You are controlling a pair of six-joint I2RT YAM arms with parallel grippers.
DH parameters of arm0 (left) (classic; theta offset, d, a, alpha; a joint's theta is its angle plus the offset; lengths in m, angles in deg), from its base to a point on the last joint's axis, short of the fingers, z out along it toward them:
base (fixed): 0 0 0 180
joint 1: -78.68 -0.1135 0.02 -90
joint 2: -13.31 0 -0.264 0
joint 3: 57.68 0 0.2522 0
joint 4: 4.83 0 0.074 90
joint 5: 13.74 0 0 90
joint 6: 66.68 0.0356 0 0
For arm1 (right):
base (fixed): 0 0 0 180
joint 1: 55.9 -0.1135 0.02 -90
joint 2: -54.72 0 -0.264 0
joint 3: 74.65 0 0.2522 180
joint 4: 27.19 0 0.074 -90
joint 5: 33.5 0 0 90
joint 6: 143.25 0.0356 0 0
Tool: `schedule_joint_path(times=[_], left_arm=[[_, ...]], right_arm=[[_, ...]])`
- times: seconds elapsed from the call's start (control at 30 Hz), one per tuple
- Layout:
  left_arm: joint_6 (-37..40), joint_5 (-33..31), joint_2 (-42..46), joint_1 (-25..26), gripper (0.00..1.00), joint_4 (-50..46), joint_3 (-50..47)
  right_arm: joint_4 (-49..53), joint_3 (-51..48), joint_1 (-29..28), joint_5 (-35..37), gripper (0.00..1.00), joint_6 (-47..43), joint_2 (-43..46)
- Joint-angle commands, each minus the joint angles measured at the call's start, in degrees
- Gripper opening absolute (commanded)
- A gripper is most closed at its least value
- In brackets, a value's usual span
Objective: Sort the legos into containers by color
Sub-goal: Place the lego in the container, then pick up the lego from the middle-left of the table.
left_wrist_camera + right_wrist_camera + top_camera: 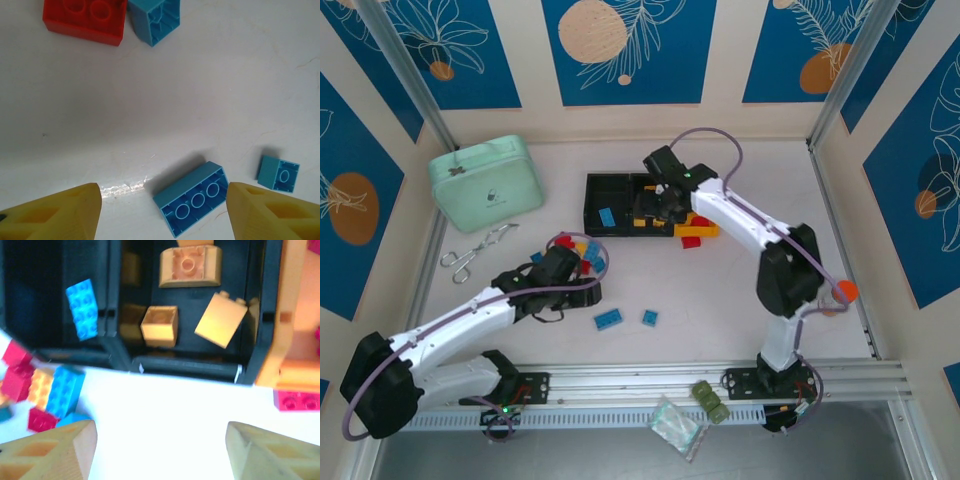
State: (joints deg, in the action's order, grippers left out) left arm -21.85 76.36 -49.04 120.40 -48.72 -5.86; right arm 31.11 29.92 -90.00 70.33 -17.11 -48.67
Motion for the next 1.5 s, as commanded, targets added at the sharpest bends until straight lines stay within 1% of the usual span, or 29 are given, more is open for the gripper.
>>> schedule_joint_path(times=[0.0,0.07,0.13,0.23,0.33,0.43,0.53,0.67,0.73,0.87,0.97,1.0,1.03,1.1,1.17,1.23,1.37,1.47], left_arm=[[-0.1,3.2,-1.8,1.0,0.68,-1.8,1.8],[0.2,4.8,-2.7,2.2,0.71,-1.2,1.9],[2.1,5.8,-4.0,3.8,0.73,-0.6,2.2],[7.6,7.4,-5.6,5.3,0.75,0.3,2.8],[12.7,7.2,-7.2,5.6,0.79,0.0,3.7],[16.0,8.4,-10.0,5.7,0.81,0.8,4.3],[17.6,9.8,-13.3,6.6,0.84,2.5,4.7],[18.3,8.5,-17.4,9.0,0.82,2.4,5.9],[18.6,7.4,-19.3,10.3,0.79,1.5,6.4],[18.6,3.2,-21.2,13.3,0.71,-0.9,7.5],[18.1,0.8,-22.2,14.8,0.57,-1.3,7.9],[18.0,0.5,-22.7,15.0,0.48,-1.3,8.0],[17.8,0.2,-23.3,15.1,0.43,-1.4,8.2],[17.4,-0.3,-24.0,15.3,0.34,-1.4,8.6],[17.0,-1.0,-24.3,15.3,0.29,-1.4,8.8],[16.2,-2.4,-23.9,15.3,0.25,-1.9,9.3],[14.6,-3.7,-21.9,14.7,0.24,-1.9,9.9],[13.6,-3.6,-19.8,12.8,0.24,-1.2,10.4]], right_arm=[[-4.4,-9.4,-0.7,-3.8,0.70,-0.5,7.6],[-7.0,-16.1,-0.9,-5.8,0.70,-0.8,12.4],[-9.3,-22.9,-1.5,-7.0,0.71,-1.5,17.4],[-10.9,-31.6,-1.6,-7.9,0.71,-1.3,23.9],[-11.7,-38.5,-1.1,-8.5,0.71,-0.5,29.7],[-11.9,-43.3,-0.7,-9.0,0.71,0.6,34.2],[-11.7,-46.3,-0.2,-9.2,0.71,1.4,37.6],[-10.8,-48.4,0.4,-10.9,0.71,1.1,40.0],[-10.4,-49.3,0.6,-13.0,0.71,0.7,40.9],[-9.8,-52.1,0.6,-13.9,0.70,1.3,43.2],[-9.6,-54.2,0.6,-14.1,0.70,2.3,45.2],[-9.8,-54.8,0.6,-14.4,0.70,2.6,45.8],[-10.0,-55.3,0.7,-14.6,0.70,2.9,46.3],[-10.0,-56.0,0.6,-14.8,0.70,3.3,47.1],[-10.0,-56.3,0.6,-14.8,0.70,3.7,47.6],[-10.5,-56.6,0.6,-15.5,0.70,3.8,48.2],[-13.0,-57.4,0.6,-18.5,0.70,3.6,49.2],[-14.7,-57.6,0.4,-20.5,0.70,3.3,49.5]])
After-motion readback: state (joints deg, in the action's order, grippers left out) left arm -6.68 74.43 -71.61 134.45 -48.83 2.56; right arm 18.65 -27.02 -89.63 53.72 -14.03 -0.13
